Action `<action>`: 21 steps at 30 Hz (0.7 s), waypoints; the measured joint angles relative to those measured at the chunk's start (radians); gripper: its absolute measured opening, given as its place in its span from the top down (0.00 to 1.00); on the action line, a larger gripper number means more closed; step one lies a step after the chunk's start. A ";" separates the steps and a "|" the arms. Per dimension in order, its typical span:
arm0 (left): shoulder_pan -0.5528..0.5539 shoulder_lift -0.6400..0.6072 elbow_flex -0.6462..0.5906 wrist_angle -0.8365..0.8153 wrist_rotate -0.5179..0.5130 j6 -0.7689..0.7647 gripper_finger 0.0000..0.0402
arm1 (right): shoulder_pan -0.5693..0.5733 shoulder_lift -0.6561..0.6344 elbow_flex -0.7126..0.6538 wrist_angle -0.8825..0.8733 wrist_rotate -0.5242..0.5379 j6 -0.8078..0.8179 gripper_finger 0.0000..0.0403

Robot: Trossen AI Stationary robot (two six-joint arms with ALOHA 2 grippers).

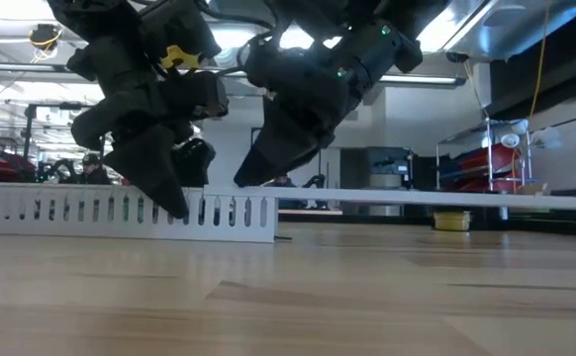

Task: Ziptie cables
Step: Close the white cable duct

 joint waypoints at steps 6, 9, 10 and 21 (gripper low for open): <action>0.000 0.000 0.000 -0.001 0.000 -0.001 0.26 | 0.000 -0.013 -0.002 -0.007 0.031 -0.022 0.46; 0.000 0.000 0.000 -0.002 0.003 -0.001 0.26 | -0.008 -0.042 0.009 -0.048 0.066 -0.016 0.46; 0.000 0.000 0.000 -0.001 0.003 -0.001 0.26 | -0.012 -0.057 0.012 -0.065 0.071 -0.013 0.46; 0.000 -0.001 0.000 0.002 0.003 -0.005 0.26 | 0.003 -0.269 -0.268 0.213 -0.036 0.168 0.46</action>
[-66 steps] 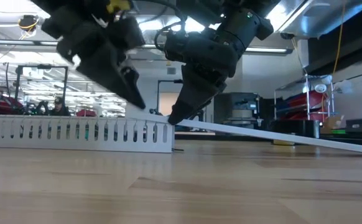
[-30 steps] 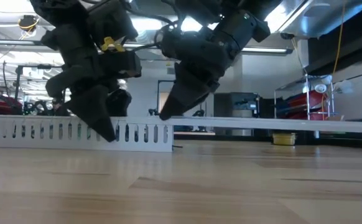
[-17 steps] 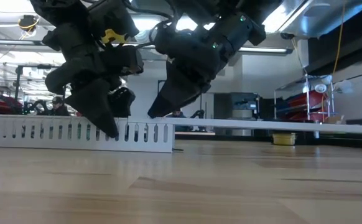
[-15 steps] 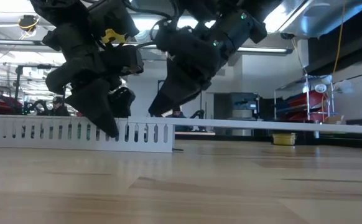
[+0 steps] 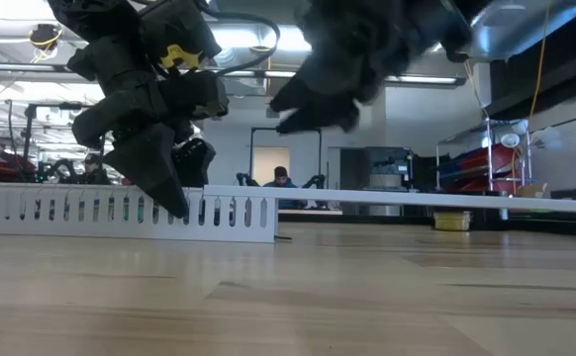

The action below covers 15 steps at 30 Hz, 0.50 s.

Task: Ziptie cables
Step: Close the white cable duct

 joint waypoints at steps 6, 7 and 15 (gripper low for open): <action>0.000 0.000 0.000 0.032 0.000 -0.004 0.26 | -0.017 0.020 -0.234 0.495 -0.051 0.179 0.32; 0.000 0.000 0.000 0.036 0.000 -0.004 0.26 | -0.019 0.020 -0.240 0.507 -0.042 0.176 0.28; 0.000 0.000 0.000 0.041 0.000 -0.004 0.26 | -0.023 0.021 -0.241 0.498 0.127 -0.011 0.09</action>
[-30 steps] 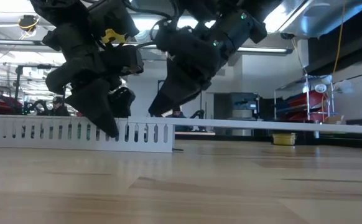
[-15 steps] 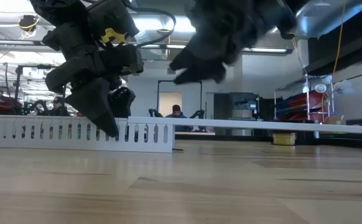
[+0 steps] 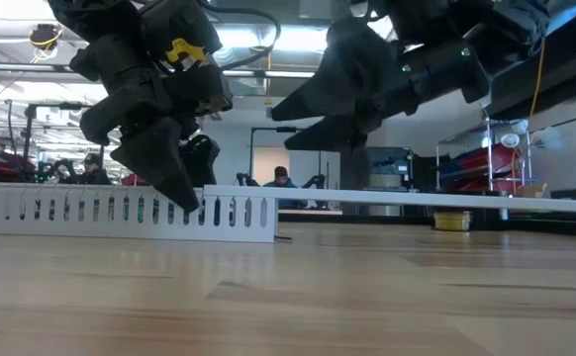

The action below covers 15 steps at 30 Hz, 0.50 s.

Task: Ziptie cables
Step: Close the white cable duct

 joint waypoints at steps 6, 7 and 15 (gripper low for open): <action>0.000 0.000 0.000 0.000 0.000 0.001 0.26 | 0.000 0.000 0.000 0.034 0.110 -0.044 0.11; 0.000 0.000 0.000 0.000 0.000 0.001 0.26 | 0.000 0.000 0.000 0.049 0.109 -0.044 0.12; 0.000 0.000 0.000 0.000 0.000 -0.015 0.26 | 0.002 0.019 0.001 0.013 -0.021 -0.071 0.12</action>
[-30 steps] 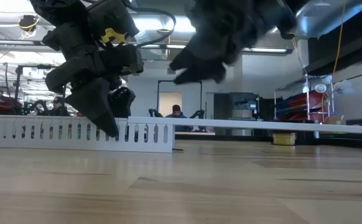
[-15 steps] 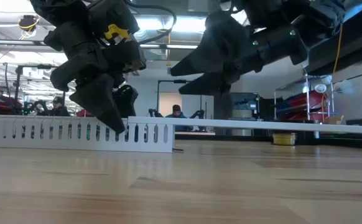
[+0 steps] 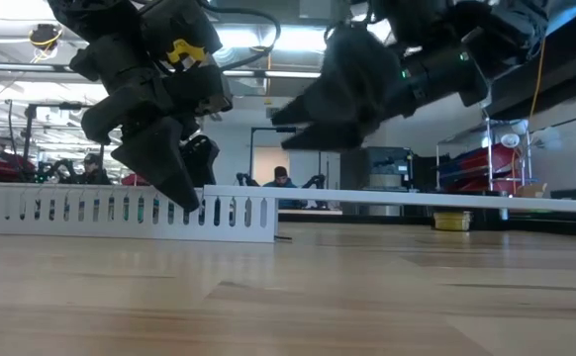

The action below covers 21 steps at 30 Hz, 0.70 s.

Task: Ziptie cables
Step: Close the white cable duct

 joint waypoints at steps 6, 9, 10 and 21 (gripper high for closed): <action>0.000 0.000 0.000 0.001 0.000 0.001 0.26 | 0.039 0.087 0.059 -0.041 0.000 -0.011 0.12; 0.000 0.000 0.000 0.001 0.000 0.001 0.26 | 0.050 0.129 0.120 -0.122 -0.003 -0.033 0.12; 0.000 0.000 0.000 0.001 0.000 0.001 0.26 | 0.053 0.137 0.141 -0.149 -0.004 -0.035 0.12; 0.000 0.000 0.000 -0.002 0.000 0.001 0.26 | 0.051 0.195 0.198 -0.228 0.014 -0.054 0.12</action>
